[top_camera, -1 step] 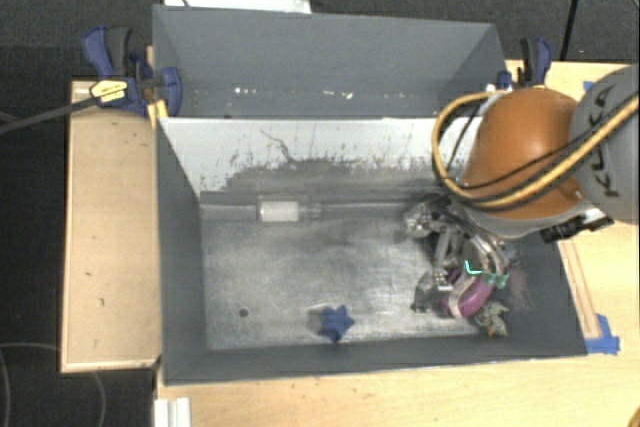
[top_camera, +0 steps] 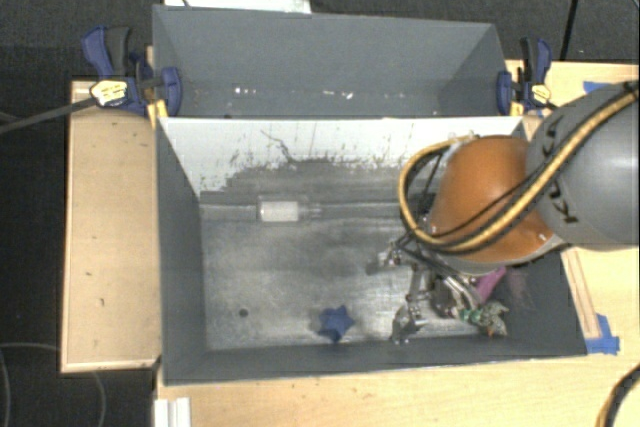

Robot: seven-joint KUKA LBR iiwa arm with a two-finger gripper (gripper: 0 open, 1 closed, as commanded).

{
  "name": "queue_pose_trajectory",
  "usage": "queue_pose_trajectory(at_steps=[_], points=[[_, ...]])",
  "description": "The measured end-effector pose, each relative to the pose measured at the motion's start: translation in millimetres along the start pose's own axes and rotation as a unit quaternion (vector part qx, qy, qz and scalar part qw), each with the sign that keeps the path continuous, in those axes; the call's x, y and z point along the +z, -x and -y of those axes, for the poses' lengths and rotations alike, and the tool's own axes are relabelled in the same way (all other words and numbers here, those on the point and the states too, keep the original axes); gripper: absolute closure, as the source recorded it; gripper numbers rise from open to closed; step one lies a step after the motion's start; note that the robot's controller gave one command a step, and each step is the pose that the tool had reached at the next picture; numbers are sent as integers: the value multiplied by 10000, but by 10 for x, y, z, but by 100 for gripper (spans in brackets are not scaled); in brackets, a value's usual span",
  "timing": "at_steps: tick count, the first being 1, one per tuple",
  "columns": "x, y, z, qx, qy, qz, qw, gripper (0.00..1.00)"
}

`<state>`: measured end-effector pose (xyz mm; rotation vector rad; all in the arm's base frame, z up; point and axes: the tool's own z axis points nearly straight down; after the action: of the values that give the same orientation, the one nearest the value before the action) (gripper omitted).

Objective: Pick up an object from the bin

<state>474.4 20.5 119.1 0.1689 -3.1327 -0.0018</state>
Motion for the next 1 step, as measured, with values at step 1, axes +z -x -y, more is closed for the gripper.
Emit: queue_pose_trajectory(at_steps=[1], points=[[419, 179, -423, -807, 1, 4, 9967, 0]])
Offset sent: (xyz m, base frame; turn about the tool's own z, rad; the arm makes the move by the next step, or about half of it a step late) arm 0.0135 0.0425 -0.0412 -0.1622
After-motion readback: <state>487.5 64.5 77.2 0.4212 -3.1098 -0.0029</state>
